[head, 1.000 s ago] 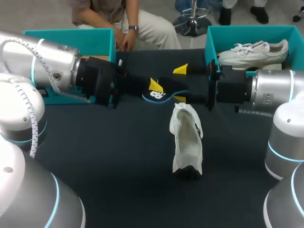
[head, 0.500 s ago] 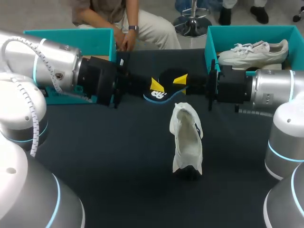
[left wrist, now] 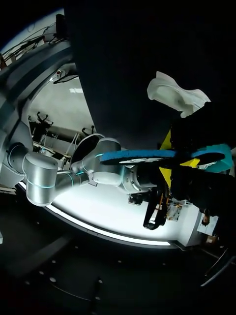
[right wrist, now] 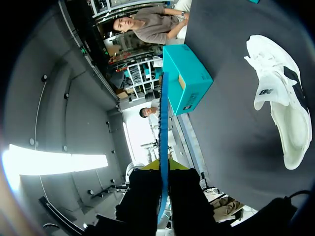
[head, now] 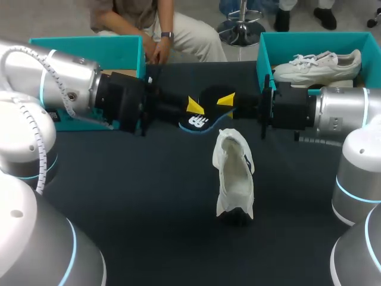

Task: Take the shoe out of the shoebox, open the shoe tongue, remove and reinsert the insole, then place the shoe into the shoebox

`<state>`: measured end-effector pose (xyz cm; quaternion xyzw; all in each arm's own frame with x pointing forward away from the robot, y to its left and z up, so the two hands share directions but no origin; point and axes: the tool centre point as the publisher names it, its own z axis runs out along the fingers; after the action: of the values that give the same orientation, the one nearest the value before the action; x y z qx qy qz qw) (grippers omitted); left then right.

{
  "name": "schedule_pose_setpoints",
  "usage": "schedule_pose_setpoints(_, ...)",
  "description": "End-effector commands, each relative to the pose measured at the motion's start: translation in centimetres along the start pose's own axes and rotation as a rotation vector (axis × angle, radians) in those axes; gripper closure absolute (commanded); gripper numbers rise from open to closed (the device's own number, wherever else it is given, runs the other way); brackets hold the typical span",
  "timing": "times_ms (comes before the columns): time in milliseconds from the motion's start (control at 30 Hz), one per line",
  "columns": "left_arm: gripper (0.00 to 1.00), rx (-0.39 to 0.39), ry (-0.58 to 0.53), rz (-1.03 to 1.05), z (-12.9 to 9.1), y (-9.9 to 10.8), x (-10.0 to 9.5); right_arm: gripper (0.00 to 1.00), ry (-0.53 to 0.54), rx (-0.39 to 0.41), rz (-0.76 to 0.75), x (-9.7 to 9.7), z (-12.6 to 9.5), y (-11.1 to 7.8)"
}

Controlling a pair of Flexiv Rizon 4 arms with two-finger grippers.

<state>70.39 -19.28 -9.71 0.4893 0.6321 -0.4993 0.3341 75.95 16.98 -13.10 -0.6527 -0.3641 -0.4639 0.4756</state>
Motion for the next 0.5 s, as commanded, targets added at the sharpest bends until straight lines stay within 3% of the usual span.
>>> schedule_pose_setpoints(33,0.0,-0.005,-0.001,-0.009,-1.4,0.4,-0.2,1.0,-0.002,-0.003,0.001,0.0,0.1,-0.1)
schedule_pose_setpoints(200,0.0,-0.027,-0.006,-0.019,-3.2,1.7,-0.7,1.0,-0.002,-0.003,0.001,0.0,0.1,-0.1)
schedule_pose_setpoints(500,0.0,0.014,0.081,-0.033,-7.1,3.9,-3.4,1.0,-0.002,-0.003,0.001,0.0,0.1,-0.1)
